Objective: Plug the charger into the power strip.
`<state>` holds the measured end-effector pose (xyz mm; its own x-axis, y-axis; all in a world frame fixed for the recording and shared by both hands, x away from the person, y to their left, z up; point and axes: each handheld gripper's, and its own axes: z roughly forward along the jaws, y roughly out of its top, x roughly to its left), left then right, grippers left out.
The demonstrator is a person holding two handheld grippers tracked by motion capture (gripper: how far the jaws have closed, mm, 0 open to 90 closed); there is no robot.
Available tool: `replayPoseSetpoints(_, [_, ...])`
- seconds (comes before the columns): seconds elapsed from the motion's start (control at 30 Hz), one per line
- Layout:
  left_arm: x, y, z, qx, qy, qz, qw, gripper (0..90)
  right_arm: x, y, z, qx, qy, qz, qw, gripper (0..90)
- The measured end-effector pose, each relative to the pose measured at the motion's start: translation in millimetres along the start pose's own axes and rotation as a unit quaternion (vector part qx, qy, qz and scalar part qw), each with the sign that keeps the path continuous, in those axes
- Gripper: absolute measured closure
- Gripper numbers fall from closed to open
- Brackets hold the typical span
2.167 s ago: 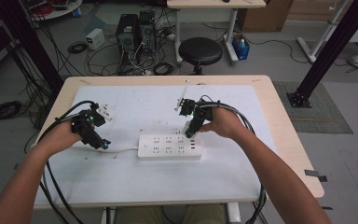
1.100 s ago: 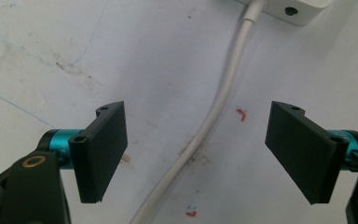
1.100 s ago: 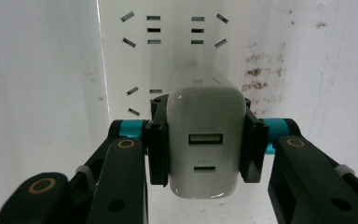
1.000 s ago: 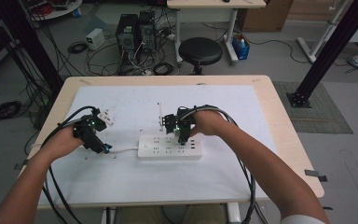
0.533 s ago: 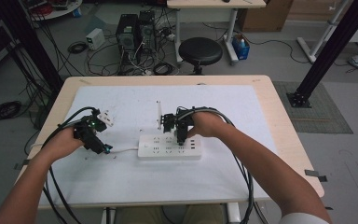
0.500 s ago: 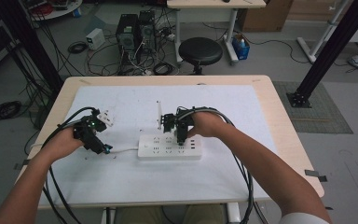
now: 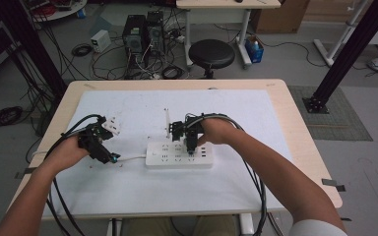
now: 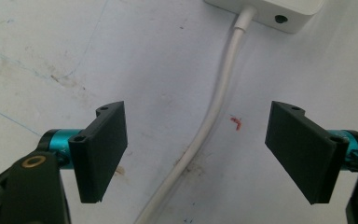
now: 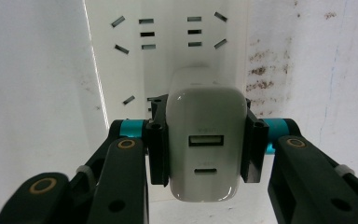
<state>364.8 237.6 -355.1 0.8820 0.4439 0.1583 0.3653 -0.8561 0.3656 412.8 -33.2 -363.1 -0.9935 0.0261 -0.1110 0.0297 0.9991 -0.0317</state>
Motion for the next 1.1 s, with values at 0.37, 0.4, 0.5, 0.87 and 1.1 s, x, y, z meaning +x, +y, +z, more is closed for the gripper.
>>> replayPoseSetpoints(0.37, [1.9, 0.0, 1.2, -0.011, -0.006, -0.01, 0.9999, 20.8, 7.0, 6.9, 3.6, 0.025, -0.027, -0.005, 0.9993, 62.3])
replayPoseSetpoints(0.4, [1.8, -0.3, 0.9, -0.011, -0.006, -0.011, 0.9999, 20.8, 6.4, 5.0, 4.0, 0.017, -0.024, 0.0, 0.9996, 62.2])
replayPoseSetpoints(0.5, [2.4, -2.1, 1.6, -0.011, -0.01, -0.01, 0.9998, 20.8, 2.4, 0.6, 5.2, -0.001, -0.01, 0.011, 0.9999, 62.1])
replayPoseSetpoints(0.87, [5.3, -3.5, 4.1, -0.013, -0.015, -0.017, 0.9997, 20.8, -10.1, -6.6, 10.3, -0.029, 0.038, 0.044, 0.9979, 62.0])
replayPoseSetpoints(1.1, [6.0, -4.5, 3.1, -0.015, -0.014, -0.022, 0.9996, 20.8, -8.0, -6.6, 11.7, -0.026, 0.029, 0.036, 0.9986, 62.0])
